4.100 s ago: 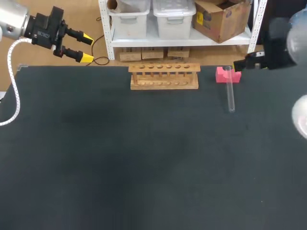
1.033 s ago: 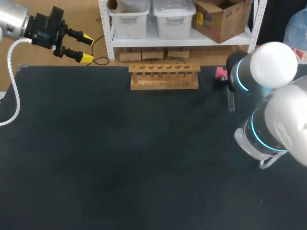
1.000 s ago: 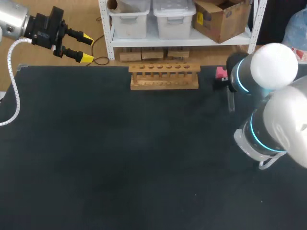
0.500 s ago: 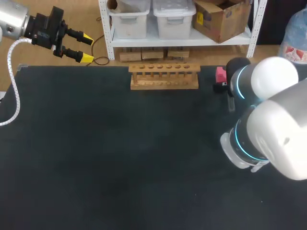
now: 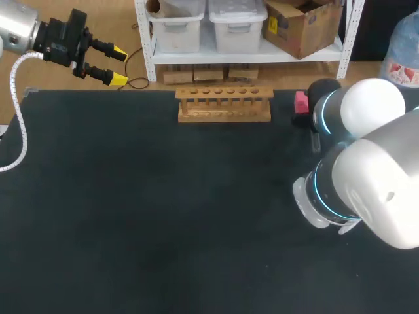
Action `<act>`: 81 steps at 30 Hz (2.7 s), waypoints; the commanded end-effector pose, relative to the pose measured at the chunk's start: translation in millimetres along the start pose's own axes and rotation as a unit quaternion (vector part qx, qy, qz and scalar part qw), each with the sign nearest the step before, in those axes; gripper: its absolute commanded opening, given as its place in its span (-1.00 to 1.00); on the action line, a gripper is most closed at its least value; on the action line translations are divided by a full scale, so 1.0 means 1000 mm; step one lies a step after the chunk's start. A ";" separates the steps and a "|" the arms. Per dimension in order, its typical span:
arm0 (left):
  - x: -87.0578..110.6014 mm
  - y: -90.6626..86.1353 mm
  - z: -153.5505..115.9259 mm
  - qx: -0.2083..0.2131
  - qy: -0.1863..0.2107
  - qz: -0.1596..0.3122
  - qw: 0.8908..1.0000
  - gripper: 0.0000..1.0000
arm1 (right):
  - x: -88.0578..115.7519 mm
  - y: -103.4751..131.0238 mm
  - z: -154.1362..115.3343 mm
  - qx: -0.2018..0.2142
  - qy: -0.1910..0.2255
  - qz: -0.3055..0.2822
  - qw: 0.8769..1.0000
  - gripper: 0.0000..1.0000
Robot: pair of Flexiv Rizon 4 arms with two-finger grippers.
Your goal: Grasp the test tube, adjust it, and insert it.
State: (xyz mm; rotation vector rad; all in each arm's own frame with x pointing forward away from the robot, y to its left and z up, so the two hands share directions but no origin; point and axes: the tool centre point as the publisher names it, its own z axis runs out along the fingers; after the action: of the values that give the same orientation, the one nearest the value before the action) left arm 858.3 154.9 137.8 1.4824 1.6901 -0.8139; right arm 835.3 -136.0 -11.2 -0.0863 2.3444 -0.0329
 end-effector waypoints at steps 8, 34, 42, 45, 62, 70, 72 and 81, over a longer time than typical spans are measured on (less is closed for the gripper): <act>0.000 -0.003 0.000 -0.004 -0.001 0.001 1.000 1.00 | -0.001 0.002 -0.001 0.006 0.004 0.000 1.000 -0.19; 0.000 -0.003 0.000 -0.004 -0.001 0.001 1.000 1.00 | -0.005 0.000 -0.010 0.035 0.019 0.015 0.999 -1.00; 0.000 -0.003 0.000 -0.004 -0.001 0.001 1.000 1.00 | -0.017 -0.007 -0.027 0.053 0.017 0.022 0.998 -1.00; 0.000 -0.003 0.000 -0.004 -0.001 0.001 1.000 1.00 | -0.021 -0.007 -0.036 0.058 0.016 0.027 0.998 -1.00; 0.000 -0.003 0.000 -0.004 -0.001 0.001 1.000 1.00 | -0.055 0.041 -0.093 0.072 -0.001 0.034 0.997 -1.00; 0.000 -0.003 0.000 -0.004 -0.001 0.001 1.000 1.00 | -0.067 0.068 -0.095 0.066 -0.013 0.039 0.997 -1.00; 0.000 -0.003 0.000 -0.004 -0.001 0.001 1.000 1.00 | -0.070 0.077 -0.093 0.060 -0.015 0.037 0.997 -1.00; 0.000 -0.003 0.000 -0.004 -0.001 0.001 1.000 1.00 | -0.078 0.118 -0.081 0.025 -0.015 0.017 0.999 -1.00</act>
State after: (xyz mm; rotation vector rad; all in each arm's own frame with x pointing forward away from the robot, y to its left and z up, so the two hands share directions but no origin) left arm 858.3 154.9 137.8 1.4823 1.6902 -0.8139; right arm 816.6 -18.0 97.7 -0.0185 2.2992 -0.0791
